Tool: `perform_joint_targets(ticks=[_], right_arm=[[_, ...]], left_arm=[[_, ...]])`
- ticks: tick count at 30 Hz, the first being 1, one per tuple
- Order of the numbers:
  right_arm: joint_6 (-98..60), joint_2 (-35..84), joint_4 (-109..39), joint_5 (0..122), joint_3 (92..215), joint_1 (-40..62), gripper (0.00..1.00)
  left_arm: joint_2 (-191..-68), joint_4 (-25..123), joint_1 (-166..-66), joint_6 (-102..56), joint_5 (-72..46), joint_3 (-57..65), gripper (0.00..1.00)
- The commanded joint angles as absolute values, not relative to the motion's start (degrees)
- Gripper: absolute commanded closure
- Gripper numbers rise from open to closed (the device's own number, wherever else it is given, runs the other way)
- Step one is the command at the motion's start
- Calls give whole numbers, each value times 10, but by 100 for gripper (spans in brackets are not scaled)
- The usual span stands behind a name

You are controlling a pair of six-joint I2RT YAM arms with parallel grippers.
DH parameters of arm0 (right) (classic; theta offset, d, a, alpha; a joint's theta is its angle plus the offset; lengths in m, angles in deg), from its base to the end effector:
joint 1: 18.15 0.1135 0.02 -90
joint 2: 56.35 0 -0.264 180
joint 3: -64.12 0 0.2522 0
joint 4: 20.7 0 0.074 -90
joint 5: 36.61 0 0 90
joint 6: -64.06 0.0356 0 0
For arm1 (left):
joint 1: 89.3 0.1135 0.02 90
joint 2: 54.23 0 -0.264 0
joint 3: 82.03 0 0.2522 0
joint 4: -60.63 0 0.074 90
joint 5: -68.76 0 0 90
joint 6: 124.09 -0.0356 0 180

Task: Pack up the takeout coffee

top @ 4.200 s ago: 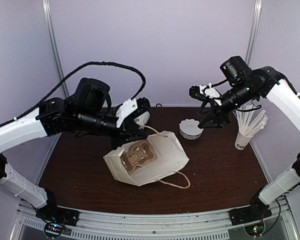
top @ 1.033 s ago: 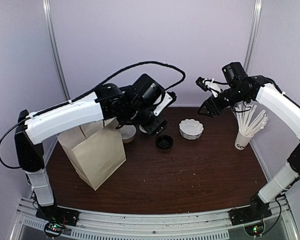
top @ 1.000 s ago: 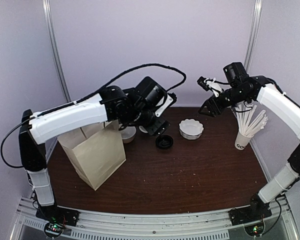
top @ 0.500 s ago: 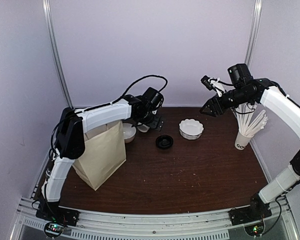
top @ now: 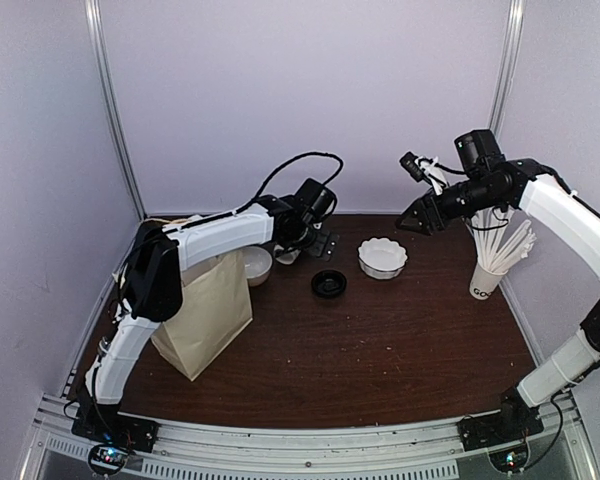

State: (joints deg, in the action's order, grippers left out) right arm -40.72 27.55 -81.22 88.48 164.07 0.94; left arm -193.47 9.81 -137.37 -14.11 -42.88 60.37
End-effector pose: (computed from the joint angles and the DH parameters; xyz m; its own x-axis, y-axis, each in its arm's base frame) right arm 0.2843 0.1200 0.3735 -0.4729 -0.3846 -0.7927 -0.8025 0.5595 0.2073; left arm 0.3732 -0.3959 0.2206 -0.6438 0.2414 -0.7261 0.3252 0.9453 0.0260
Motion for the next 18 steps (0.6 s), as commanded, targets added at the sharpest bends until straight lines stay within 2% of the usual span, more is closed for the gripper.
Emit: perform_joint_targets(ticks=[1,7,10,14,18], right_arm=[[-404,288,-803,905,1632,8,36],[-404,303,-799,902,1635,9,36],[-407,306,-799,900,1633,9,36],[-415,308,-802,876,1630,9,36],[-418,302,-805,856,1633,-2,37]], left_arm=[[-1860,121,-1390,-200,-443,598,4],[-1770,93,-1410,-256,-415,583,7],[-1721,77,-1427,-298,-361,561,9],[-1660,24,-1463,-313,-301,506,20],[-1613,-40,-1517,-321,-297,419,34]])
